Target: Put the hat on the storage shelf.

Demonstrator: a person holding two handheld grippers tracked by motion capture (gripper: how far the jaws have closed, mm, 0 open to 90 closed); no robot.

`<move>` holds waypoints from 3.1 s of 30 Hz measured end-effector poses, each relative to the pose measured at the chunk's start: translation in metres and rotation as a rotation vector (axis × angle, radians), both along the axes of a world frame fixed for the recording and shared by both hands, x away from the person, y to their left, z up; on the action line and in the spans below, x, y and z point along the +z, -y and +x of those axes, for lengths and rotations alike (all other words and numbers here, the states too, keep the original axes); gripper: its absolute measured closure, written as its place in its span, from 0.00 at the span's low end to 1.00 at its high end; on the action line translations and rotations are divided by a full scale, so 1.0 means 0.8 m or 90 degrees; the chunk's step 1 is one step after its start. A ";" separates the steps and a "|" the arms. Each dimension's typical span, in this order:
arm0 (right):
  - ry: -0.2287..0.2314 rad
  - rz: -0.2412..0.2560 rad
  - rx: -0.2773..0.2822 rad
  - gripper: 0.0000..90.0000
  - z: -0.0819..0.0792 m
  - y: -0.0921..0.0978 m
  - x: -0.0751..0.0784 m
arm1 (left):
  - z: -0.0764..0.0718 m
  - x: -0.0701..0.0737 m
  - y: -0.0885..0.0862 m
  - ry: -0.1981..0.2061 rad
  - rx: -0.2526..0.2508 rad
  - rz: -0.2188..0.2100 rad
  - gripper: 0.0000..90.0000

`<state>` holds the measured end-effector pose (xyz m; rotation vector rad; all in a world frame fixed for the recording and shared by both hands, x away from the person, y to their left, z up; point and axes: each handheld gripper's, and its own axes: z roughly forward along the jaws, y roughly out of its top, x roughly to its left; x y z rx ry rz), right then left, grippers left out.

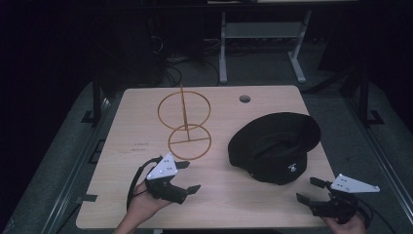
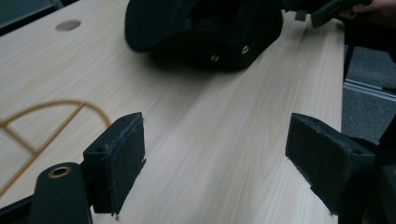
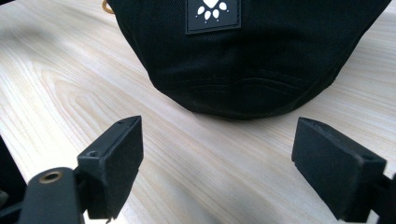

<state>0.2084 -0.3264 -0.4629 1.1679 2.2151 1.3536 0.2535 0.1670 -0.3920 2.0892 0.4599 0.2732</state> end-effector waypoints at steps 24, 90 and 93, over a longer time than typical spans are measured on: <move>0.006 0.011 0.008 0.17 -0.001 0.004 0.003 | 0.040 0.036 0.129 0.030 -0.103 0.042 0.23; 0.151 0.057 0.039 0.97 0.044 -0.036 0.042 | 0.062 0.040 0.175 -0.008 -0.179 -0.037 0.85; 0.162 0.056 0.042 0.97 0.043 -0.033 0.049 | 0.058 0.043 0.171 0.005 -0.163 -0.031 0.73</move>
